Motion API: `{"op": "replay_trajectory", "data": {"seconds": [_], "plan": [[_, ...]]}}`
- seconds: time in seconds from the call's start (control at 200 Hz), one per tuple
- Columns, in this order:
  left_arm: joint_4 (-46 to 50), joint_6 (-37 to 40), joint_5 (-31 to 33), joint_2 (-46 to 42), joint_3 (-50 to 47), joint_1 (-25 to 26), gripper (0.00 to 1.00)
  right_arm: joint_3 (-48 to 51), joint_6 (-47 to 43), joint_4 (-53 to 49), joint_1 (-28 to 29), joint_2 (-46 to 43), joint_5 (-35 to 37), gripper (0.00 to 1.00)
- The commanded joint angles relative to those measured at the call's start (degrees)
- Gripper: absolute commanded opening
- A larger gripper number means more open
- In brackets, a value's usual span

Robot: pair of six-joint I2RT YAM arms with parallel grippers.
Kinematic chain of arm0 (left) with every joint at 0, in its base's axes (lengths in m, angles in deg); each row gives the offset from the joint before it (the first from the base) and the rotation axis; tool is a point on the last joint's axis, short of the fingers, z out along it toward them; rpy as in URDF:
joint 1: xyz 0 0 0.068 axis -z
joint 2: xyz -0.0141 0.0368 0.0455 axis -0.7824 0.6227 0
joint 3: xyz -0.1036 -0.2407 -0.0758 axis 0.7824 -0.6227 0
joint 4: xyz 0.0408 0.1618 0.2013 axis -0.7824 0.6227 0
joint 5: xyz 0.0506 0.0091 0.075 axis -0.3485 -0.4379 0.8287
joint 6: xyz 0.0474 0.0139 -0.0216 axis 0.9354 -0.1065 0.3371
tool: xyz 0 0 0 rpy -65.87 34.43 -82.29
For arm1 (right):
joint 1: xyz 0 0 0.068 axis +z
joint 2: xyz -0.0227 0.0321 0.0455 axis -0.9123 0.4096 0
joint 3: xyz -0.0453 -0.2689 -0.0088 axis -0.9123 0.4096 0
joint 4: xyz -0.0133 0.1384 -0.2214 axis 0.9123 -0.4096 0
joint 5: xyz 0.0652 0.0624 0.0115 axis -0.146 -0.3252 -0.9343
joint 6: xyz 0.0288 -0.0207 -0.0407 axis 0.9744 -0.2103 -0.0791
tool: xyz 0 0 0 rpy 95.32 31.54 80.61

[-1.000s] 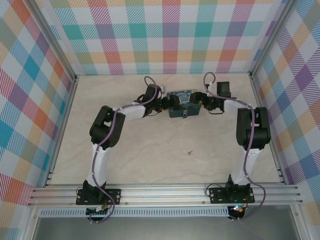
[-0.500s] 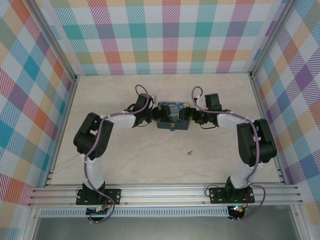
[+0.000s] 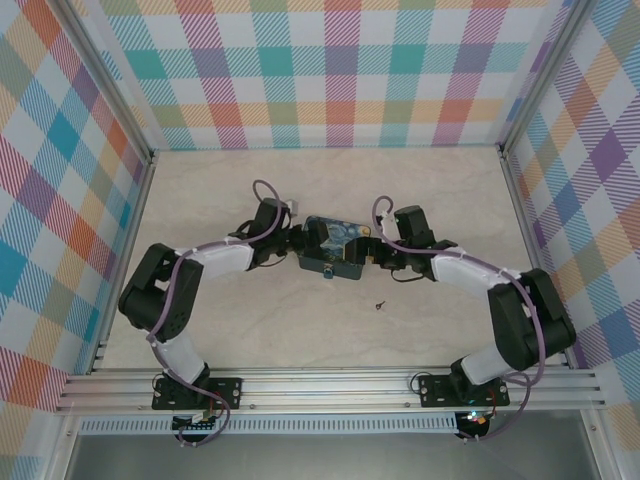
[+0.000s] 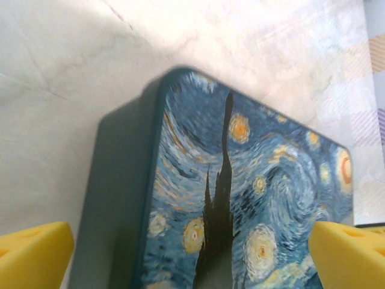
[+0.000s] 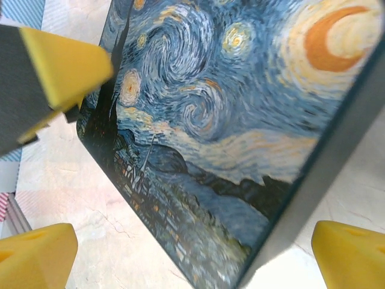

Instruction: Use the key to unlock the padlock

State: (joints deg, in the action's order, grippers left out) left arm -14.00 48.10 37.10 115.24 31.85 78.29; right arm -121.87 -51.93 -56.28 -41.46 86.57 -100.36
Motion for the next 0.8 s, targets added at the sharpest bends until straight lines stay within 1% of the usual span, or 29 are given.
{"op": "replay_trajectory", "data": {"seconds": [0.0, 0.095, 0.205, 0.295, 0.385, 0.53, 0.65, 0.795], "plan": [[0.6, 2.3, 1.3, -6.2, -0.5, -3.1, 1.00, -0.3, 1.2, -8.9, 0.1, -4.9, 6.9, 1.00], [1.7, 3.1, 2.3, -10.7, -2.2, -5.1, 1.00, 1.2, 4.6, -14.1, 0.1, -8.9, 11.3, 0.99], [2.7, 4.1, 2.9, -16.4, -5.2, -6.3, 1.00, 2.7, 9.0, -20.8, 0.6, -12.0, 15.2, 0.90], [3.7, 4.5, 3.8, -20.6, -8.2, -6.6, 1.00, 2.8, 9.8, -25.7, 2.9, -12.0, 18.5, 0.84], [4.7, 4.8, 4.4, -24.6, -11.3, -6.8, 1.00, 1.9, 11.0, -30.7, 5.4, -10.3, 20.8, 0.77], [6.3, 5.2, 5.3, -30.8, -15.7, -7.6, 1.00, 0.4, 13.9, -34.9, 10.8, -7.1, 25.4, 0.70], [7.1, 5.3, 5.6, -34.9, -17.9, -8.2, 1.00, -1.7, 15.0, -37.1, 14.1, -2.6, 27.9, 0.60], [8.2, 5.8, 5.7, -37.7, -18.8, -8.8, 1.00, -4.3, 15.7, -37.8, 16.5, 1.8, 29.6, 0.52]]}}
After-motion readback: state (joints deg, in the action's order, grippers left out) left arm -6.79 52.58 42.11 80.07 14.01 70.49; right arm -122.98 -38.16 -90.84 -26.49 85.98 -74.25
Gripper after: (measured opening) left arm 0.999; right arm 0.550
